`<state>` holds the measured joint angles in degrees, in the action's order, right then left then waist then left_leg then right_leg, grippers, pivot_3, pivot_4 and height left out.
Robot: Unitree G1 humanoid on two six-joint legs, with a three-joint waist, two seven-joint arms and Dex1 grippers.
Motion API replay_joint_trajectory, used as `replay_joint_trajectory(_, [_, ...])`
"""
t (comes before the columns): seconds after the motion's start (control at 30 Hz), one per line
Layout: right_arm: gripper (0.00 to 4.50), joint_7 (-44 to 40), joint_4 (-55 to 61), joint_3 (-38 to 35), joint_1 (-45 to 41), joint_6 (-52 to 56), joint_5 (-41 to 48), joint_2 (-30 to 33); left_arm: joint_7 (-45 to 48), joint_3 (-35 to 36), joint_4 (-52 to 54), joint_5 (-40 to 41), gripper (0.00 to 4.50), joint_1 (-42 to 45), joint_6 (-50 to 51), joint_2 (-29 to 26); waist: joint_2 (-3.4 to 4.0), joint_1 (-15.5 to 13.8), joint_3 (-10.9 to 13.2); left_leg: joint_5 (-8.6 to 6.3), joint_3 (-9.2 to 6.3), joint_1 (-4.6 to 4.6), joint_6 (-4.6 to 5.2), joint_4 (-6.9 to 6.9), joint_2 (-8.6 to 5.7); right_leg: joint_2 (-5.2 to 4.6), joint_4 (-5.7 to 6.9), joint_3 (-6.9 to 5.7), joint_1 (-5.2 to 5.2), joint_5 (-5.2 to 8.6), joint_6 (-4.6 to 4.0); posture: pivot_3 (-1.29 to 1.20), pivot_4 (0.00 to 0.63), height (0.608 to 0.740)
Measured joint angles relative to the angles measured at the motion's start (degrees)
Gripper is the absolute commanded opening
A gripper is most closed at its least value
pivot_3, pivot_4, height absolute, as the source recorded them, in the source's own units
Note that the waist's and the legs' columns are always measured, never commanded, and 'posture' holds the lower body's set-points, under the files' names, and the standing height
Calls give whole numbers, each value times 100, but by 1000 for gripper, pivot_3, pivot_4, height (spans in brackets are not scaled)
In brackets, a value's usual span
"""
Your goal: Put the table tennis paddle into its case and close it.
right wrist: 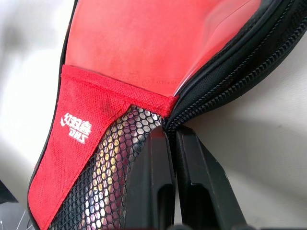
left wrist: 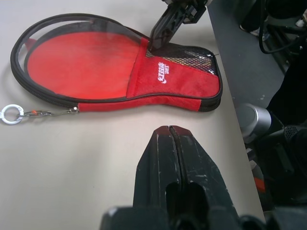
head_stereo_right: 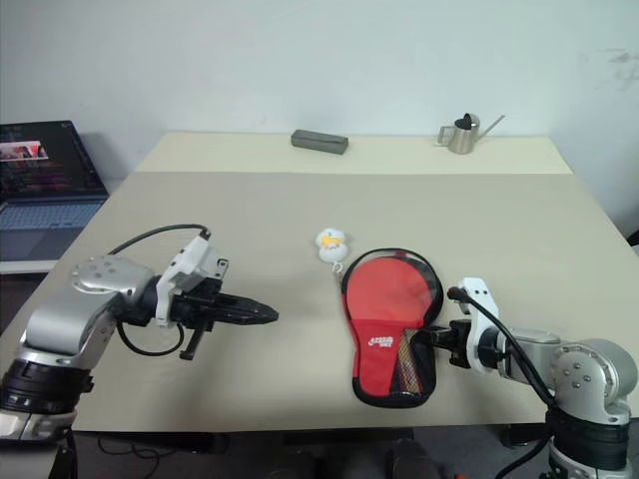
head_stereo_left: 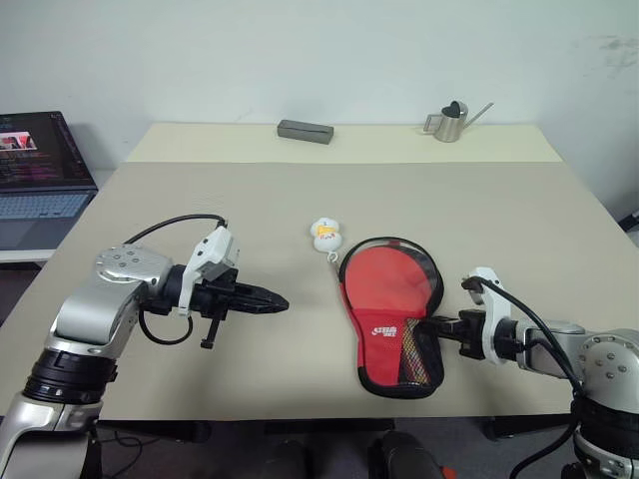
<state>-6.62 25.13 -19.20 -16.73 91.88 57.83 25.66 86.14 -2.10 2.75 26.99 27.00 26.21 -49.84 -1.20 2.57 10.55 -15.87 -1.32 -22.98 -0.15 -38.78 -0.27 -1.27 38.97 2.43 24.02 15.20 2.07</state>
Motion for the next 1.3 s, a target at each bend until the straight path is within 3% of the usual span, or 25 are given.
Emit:
replay_joint_trajectory(1.27, [18, 991, 6, -10, 197, -2, 1050, 67, 150, -113, -3, 3, 0, -113, -161, -143, 0, -1, 0, 0, 0, 0, 0, 0, 1, 1, -1, 1, -1, 1, 1, 0, 150, 740])
replay_joint_trajectory(1.3, [498, 1064, 5, -49, 191, 9, 1049, 2, 150, -121, -3, 3, 0, -113, -165, -143, 0, 0, 0, 0, 1, 1, 0, 0, 1, 1, 0, 2, -2, 1, 1, 0, 150, 740])
